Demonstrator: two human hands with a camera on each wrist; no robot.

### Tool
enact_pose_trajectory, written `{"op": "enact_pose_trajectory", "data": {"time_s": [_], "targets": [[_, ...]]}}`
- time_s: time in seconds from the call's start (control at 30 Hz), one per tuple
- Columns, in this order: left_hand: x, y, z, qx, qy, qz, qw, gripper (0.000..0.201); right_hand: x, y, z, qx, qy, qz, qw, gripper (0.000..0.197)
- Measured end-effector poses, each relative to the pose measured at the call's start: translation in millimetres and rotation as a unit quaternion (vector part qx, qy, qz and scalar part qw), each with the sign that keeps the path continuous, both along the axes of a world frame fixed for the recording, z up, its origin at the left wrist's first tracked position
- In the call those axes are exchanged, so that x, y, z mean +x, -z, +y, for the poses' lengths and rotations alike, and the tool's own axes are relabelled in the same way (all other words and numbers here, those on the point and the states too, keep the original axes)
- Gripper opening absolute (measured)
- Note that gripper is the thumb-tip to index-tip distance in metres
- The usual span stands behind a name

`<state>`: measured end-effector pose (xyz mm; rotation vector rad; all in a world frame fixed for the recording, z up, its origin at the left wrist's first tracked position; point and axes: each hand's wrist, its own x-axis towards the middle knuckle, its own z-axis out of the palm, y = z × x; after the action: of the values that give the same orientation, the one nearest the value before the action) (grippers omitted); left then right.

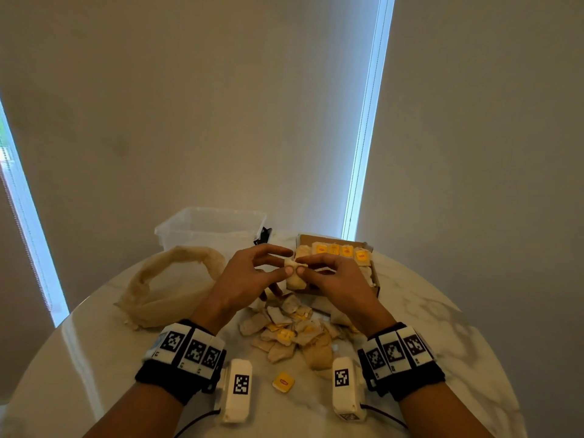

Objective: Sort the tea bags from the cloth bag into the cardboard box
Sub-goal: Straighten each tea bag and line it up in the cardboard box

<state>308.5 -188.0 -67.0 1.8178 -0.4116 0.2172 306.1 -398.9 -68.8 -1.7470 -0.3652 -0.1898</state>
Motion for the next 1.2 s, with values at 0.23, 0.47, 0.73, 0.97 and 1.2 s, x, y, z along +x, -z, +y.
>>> {"op": "enact_pose_trajectory", "data": {"time_s": [0.23, 0.47, 0.73, 0.97, 1.2], "targets": [[4, 5, 5, 0.045, -0.023, 0.015, 0.999, 0.029, -1, -2, -2, -0.019, -0.007, 0.014, 1.0, 0.018], [8, 7, 9, 0.062, -0.026, 0.036, 0.997, 0.027, -1, -37, -2, -0.259, 0.033, -0.074, 0.962, 0.03], [10, 9, 9, 0.083, -0.008, 0.053, 0.995, 0.036, 17, -59, 24, -0.519, -0.061, -0.09, 0.848, 0.014], [13, 16, 12, 0.03, -0.053, 0.076, 0.995, 0.036, 59, -87, 11, -0.524, -0.015, -0.081, 0.848, 0.02], [19, 22, 15, 0.022, -0.069, 0.073, 0.995, 0.034, 93, -71, 11, -0.553, -0.026, -0.039, 0.832, 0.023]]}}
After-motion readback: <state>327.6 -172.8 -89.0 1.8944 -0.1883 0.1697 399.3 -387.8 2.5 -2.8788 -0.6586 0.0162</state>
